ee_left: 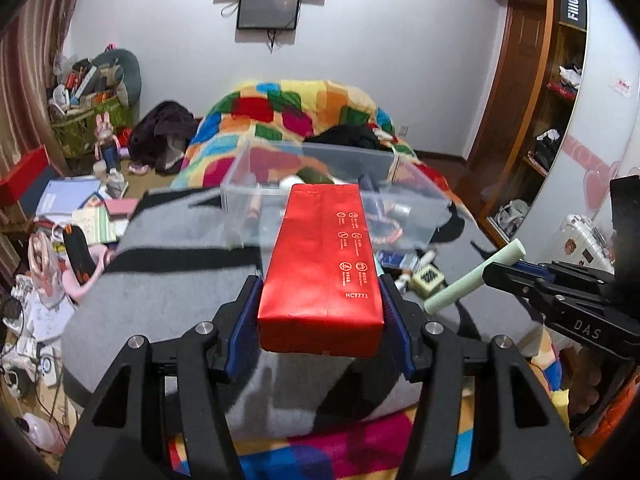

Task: Organize objects
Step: 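Carry the red pouch and pale green tube into the clear box, open both tools, then grasp the pink octopus keychain with the left tool while the right tool grasps the green dotted box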

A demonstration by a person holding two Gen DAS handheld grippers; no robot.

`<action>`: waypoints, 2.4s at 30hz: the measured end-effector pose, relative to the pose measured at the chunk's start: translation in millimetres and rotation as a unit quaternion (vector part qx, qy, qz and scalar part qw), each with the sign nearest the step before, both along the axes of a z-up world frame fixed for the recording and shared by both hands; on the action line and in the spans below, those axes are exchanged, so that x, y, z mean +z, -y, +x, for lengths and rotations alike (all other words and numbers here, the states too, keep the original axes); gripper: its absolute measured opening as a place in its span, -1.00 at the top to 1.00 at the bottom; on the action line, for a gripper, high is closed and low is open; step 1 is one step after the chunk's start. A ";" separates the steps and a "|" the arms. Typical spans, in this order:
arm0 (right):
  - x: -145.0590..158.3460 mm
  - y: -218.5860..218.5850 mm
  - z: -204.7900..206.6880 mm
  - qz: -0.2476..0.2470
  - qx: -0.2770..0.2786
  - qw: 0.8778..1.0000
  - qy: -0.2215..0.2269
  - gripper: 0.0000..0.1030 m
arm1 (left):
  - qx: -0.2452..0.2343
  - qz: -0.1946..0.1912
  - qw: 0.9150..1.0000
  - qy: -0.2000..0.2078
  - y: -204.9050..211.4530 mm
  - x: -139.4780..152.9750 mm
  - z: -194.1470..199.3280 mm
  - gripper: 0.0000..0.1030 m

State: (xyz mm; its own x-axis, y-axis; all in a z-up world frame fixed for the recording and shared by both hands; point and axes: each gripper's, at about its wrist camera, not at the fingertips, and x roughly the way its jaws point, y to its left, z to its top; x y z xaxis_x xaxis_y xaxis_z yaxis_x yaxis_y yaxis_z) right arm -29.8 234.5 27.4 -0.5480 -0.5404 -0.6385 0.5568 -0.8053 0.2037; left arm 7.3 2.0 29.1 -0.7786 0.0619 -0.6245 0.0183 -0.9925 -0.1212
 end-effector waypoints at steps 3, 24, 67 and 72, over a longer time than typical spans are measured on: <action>12.3 1.9 -3.6 -0.002 -0.003 1.000 -0.017 0.72 | -0.002 -0.004 1.000 -0.011 2.3 9.9 -5.3 -0.10; 37.4 36.3 -96.0 0.075 -0.071 0.992 -0.077 0.72 | 0.007 -0.003 1.000 0.012 29.2 15.4 -117.8 -0.10; -25.4 17.1 -56.9 0.064 -0.020 0.997 0.026 0.19 | -0.033 0.007 0.995 0.098 27.5 -53.5 -71.9 -0.20; -49.2 14.7 -53.2 0.069 -0.018 0.996 0.059 0.18 | -0.038 0.000 0.993 0.112 23.9 -66.5 -71.9 -0.19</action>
